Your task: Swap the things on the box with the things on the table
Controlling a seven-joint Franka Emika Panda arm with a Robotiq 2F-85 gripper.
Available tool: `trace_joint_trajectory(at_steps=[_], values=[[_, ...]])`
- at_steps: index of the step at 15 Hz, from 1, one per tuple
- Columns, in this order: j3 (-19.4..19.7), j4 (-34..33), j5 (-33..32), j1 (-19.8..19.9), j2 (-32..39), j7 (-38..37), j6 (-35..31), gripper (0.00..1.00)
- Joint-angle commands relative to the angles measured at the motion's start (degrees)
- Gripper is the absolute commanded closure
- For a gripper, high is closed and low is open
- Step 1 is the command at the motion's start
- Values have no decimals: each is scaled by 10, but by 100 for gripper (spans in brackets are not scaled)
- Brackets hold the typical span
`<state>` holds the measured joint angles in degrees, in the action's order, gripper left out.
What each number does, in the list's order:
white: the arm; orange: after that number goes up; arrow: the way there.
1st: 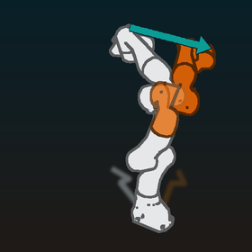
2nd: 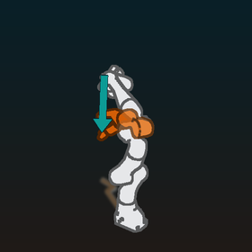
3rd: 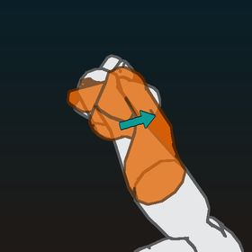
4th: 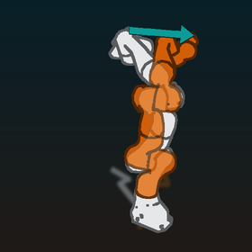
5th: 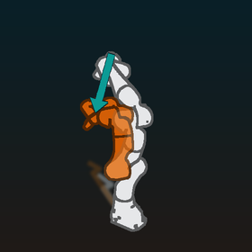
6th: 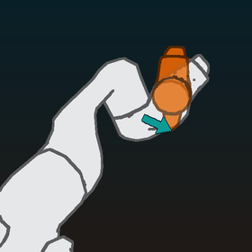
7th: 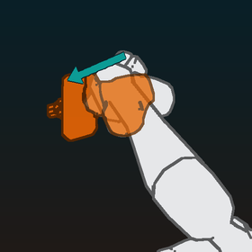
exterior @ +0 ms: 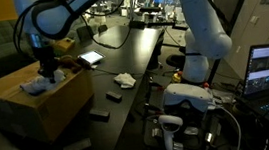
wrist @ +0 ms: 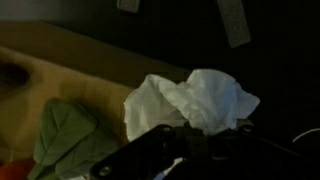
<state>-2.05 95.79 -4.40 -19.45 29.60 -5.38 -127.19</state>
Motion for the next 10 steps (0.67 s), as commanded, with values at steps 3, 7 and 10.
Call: trace_joint_trajectory(at_steps=[3,7,10], values=[[-34,210,41,68,-120,20,-17,99],[-39,322,76,105,-148,52,-57,99],[-33,370,75,113,-116,31,-166,99]])
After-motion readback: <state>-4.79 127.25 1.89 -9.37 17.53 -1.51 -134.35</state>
